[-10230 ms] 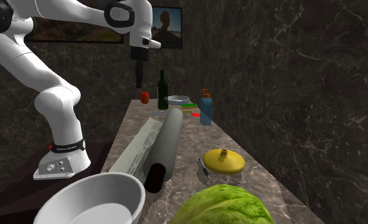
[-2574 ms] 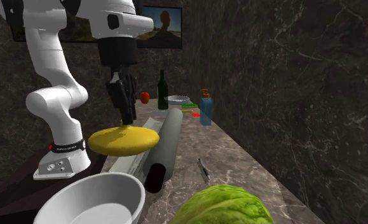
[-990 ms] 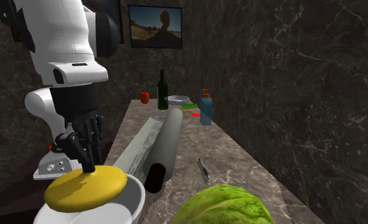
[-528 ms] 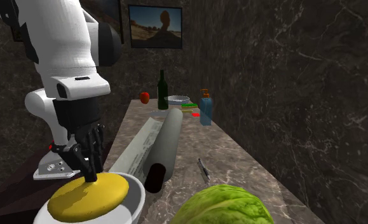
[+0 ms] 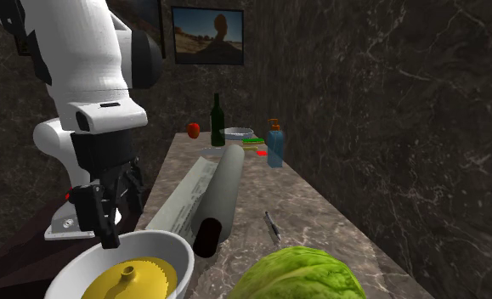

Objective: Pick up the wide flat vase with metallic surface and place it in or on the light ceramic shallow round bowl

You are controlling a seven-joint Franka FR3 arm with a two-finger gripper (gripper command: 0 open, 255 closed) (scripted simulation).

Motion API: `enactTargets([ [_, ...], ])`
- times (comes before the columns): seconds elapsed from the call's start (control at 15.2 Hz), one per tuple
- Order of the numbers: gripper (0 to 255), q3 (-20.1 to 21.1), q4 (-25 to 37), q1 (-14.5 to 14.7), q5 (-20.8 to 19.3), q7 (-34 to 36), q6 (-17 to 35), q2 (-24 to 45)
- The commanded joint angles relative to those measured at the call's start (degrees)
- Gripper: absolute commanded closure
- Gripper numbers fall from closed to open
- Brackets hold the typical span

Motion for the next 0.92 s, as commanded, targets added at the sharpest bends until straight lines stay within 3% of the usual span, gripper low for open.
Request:
enactTargets([
  [0.0, 0, 0.00, 0.00, 0.00, 0.00, 0.00, 0.00, 0.00],
  [0.33, 0, 0.71, 4.29, -0.15, -2.36, 1.76, -7.20, -3.57],
  [0.86, 0, 0.72, 4.29, -0.16, -2.36, 1.76, -7.20, -3.57],
])
